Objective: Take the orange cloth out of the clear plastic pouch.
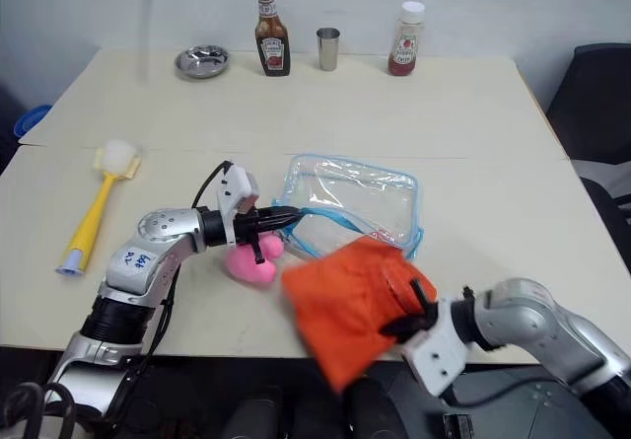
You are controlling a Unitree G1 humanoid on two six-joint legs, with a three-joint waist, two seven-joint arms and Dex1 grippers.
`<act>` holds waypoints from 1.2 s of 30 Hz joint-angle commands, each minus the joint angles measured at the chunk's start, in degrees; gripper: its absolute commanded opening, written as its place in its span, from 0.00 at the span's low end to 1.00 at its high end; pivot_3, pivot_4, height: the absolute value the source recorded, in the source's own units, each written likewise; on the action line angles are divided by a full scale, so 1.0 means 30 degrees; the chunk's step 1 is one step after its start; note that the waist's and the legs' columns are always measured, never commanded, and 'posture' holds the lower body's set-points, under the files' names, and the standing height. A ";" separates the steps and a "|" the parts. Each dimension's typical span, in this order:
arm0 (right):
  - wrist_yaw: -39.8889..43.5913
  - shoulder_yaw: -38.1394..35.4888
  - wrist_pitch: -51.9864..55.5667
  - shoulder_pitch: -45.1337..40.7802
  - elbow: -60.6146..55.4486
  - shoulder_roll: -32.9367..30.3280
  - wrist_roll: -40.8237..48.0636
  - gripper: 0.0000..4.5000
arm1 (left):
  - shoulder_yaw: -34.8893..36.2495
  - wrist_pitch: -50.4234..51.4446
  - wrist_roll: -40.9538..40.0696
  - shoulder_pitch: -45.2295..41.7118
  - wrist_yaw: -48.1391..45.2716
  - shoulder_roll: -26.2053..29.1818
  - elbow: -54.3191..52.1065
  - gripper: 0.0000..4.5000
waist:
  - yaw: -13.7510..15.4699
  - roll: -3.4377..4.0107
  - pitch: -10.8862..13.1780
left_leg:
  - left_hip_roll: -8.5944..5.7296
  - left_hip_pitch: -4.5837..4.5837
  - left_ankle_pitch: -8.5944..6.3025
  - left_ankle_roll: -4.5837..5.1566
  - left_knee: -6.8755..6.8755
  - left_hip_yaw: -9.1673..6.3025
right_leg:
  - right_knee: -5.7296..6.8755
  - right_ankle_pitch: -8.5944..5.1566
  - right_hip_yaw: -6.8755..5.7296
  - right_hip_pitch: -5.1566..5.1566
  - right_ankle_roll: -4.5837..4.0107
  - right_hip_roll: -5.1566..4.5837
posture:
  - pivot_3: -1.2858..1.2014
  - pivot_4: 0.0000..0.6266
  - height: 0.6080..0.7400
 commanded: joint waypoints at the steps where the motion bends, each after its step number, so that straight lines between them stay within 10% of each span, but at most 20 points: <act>1: -0.0133 -0.1826 -0.1071 0.1151 0.0407 -0.1257 -0.0006 0.01 | 0.0130 -0.0616 0.0465 -0.0075 -0.0120 0.0124 0.0054 0.00 | 0.0018 0.0000 0.0000 | 0.0000 0.0007 0.0001 -0.0001 0.0000 0.0004 | 0.0007 0.0000 0.0002 0.0000 0.0000 0.0000 | 0.52 0.24 1.00; 14: -0.4678 -0.8156 -0.0926 0.1125 1.2029 -0.2666 -0.2140 0.01 | -0.0028 -0.1098 0.0102 0.4664 -0.4042 0.4601 -0.5161 0.00 | 0.0053 0.0018 0.0003 | 0.0002 0.0170 -0.0037 0.0067 -0.0062 0.0064 | -0.0040 -0.0001 0.0052 0.0132 -0.0001 -0.0017 | 0.52 0.24 1.00; 24: -0.5895 -0.8016 0.5667 -0.1657 1.0210 0.2762 0.0833 0.01 | -0.0419 -0.0471 0.0369 0.4675 -0.4204 0.4766 -0.5776 0.00 | -0.0148 0.0047 0.0007 | 0.0037 0.0226 -0.0016 0.0027 -0.0144 0.0151 | -0.0003 -0.0001 0.0141 0.0112 -0.0001 0.0036 | 0.52 0.24 1.00; 36: -0.3119 -1.1832 1.3578 0.1967 0.3364 0.2879 0.6668 0.79 | 0.4829 0.4914 -0.4627 0.3694 -0.1606 0.3613 -0.6599 0.58 | 0.0065 0.0051 0.0007 | 0.0029 0.0167 -0.0029 0.0050 -0.0117 0.0116 | -0.0013 -0.0001 0.0107 0.0084 0.0000 0.0014 | 0.52 0.24 1.00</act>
